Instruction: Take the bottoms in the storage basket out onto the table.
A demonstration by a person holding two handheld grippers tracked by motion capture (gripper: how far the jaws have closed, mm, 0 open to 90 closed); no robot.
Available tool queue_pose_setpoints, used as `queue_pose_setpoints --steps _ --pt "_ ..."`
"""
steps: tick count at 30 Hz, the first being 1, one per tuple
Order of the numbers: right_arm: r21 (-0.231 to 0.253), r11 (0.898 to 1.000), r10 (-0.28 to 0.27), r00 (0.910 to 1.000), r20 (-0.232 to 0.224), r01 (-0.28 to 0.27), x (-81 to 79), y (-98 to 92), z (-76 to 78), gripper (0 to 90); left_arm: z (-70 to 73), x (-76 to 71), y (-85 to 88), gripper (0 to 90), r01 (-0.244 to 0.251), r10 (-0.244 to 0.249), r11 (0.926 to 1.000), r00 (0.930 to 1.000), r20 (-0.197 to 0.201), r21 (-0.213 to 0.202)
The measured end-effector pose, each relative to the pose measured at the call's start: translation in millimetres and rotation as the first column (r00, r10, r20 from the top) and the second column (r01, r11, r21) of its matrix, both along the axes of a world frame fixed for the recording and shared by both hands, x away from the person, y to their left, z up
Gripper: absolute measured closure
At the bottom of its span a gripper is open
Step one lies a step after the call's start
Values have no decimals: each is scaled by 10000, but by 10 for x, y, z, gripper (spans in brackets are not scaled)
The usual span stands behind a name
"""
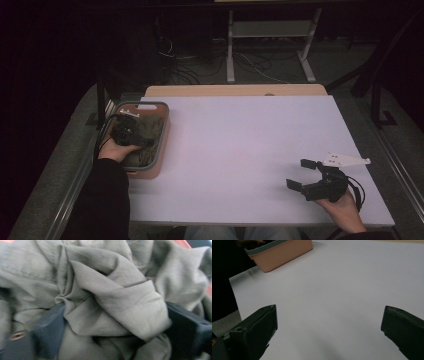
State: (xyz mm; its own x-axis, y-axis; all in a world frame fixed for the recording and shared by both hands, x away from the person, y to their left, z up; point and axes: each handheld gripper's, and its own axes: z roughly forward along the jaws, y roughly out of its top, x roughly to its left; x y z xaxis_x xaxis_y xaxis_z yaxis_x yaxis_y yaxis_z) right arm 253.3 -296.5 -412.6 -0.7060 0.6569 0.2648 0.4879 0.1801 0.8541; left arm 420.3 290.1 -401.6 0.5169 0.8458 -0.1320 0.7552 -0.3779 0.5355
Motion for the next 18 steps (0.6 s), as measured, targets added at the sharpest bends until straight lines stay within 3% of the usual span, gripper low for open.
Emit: queue_pose_setpoints --steps 7,18 --pt "-11 10000 0 10000 2 0 0 0 -1 3 -36 32 -1 283 -56 49 9999 9986 -524 -126" --pt "16 10000 -32 10000 6 32 -12 2 1 3 -50 43 -5 483 -42 51 9999 9973 -731 127"
